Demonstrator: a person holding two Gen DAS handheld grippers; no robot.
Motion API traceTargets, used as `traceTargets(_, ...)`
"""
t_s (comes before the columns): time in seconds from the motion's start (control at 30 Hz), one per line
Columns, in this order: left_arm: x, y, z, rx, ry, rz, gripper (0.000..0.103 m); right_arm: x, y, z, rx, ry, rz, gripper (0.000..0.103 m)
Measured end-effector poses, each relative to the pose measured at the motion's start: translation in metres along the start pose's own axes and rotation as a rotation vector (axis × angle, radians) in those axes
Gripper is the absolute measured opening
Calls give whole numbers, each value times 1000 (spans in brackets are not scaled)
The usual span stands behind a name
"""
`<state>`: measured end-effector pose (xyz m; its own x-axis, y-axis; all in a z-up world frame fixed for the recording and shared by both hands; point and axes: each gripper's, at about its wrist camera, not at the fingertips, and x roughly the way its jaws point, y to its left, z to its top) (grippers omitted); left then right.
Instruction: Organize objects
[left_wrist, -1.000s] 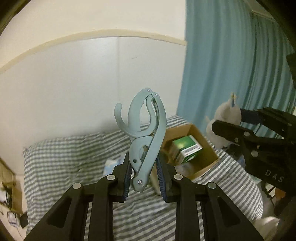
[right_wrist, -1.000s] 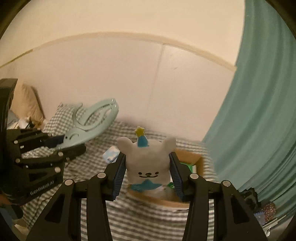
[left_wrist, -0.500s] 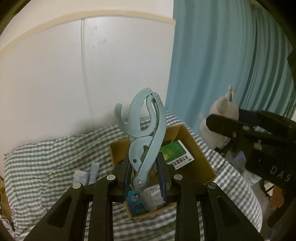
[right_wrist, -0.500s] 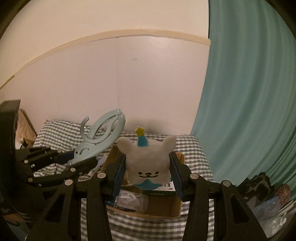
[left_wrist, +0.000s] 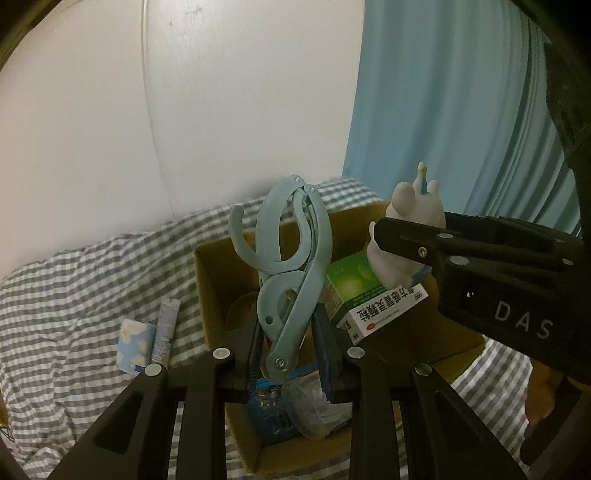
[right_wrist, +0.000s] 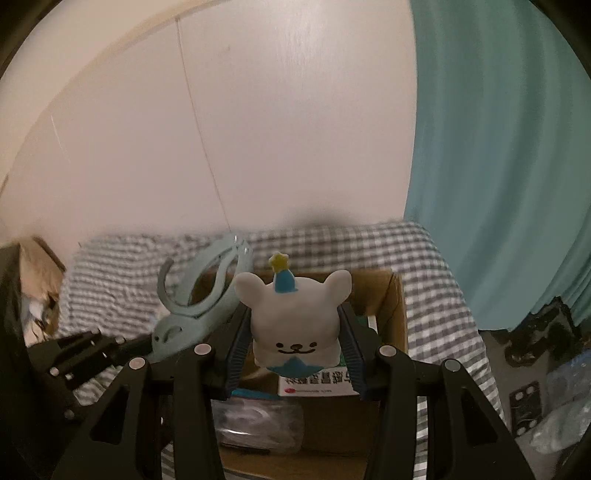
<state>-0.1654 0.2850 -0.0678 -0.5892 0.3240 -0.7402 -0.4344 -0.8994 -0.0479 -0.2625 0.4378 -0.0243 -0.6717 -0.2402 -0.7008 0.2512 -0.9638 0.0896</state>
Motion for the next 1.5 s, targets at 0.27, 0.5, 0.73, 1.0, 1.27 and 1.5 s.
traceTargets(0.27,0,4,-3,-16,4,-17,33,-3,-5,-3,16,21,-11,45)
traceTargets(0.5,-33,24,-1,-51,-48,44,81,-37,-3,-3,47,-53,-16,70)
traceTargets(0.73,-86,63,-7,-97,-102,117,96,-82,17,-12,50,-108,-48,79)
traceTargets(1.0,-150,135,-21,-151,-158,199,102,-134,93,-20,-1,-210,-16,90)
traceTargets(1.27,-202,196,-41,-200,-208,274,103,-151,169,-27,-91,-238,-5,94)
traceTargets(1.5,-190,256,-79,-285,-192,350,103,-107,225,-33,-123,-196,59,94)
